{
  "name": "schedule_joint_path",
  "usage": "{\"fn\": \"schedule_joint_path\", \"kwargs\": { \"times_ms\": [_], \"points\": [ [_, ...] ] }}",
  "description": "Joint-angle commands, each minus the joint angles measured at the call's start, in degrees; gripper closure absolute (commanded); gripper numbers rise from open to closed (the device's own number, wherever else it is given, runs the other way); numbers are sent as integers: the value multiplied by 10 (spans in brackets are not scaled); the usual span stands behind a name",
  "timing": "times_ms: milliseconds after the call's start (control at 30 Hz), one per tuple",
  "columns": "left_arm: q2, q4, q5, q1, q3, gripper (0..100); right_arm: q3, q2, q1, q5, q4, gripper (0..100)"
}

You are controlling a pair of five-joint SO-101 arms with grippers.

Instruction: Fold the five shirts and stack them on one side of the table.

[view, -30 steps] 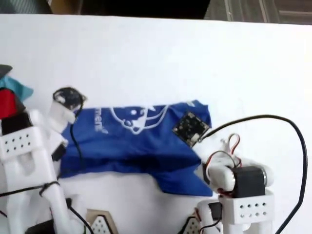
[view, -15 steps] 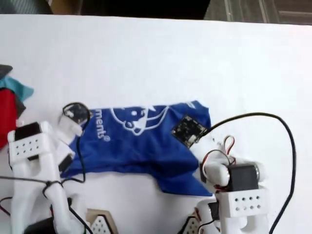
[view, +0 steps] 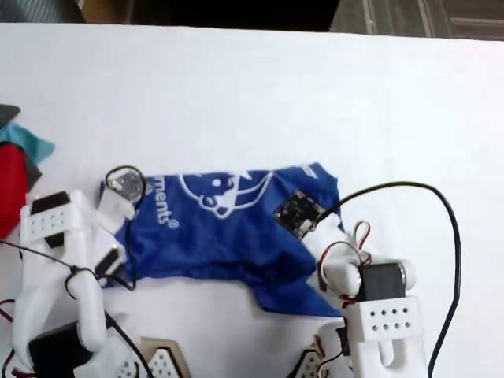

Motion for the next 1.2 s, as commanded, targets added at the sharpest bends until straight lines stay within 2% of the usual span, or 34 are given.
{"fn": "schedule_joint_path", "kwargs": {
  "times_ms": [0,133,333,633,733,867,933,967,1000,1167],
  "points": [
    [0,3,-1,-5,-19,816,-2,-17,-2,5,-7,933],
    [0,19,-1,-5,-45,816,-2,-17,1,5,-7,876],
    [0,73,0,-5,-125,816,-51,-17,1,5,0,868],
    [0,200,16,-5,-320,814,-259,-17,-2,4,78,868],
    [3,217,25,-5,-368,813,-326,-12,1,1,81,870],
    [5,169,75,18,-370,832,-286,-11,2,-1,0,872],
    [5,131,105,43,-351,921,-234,-10,3,-3,-78,903],
    [6,108,124,59,-342,980,-207,-5,3,-13,-121,949],
    [6,87,143,74,-331,976,-183,7,3,-33,-164,991],
    [41,0,187,157,-283,973,-140,164,-2,-91,-299,976]
  ]
}}
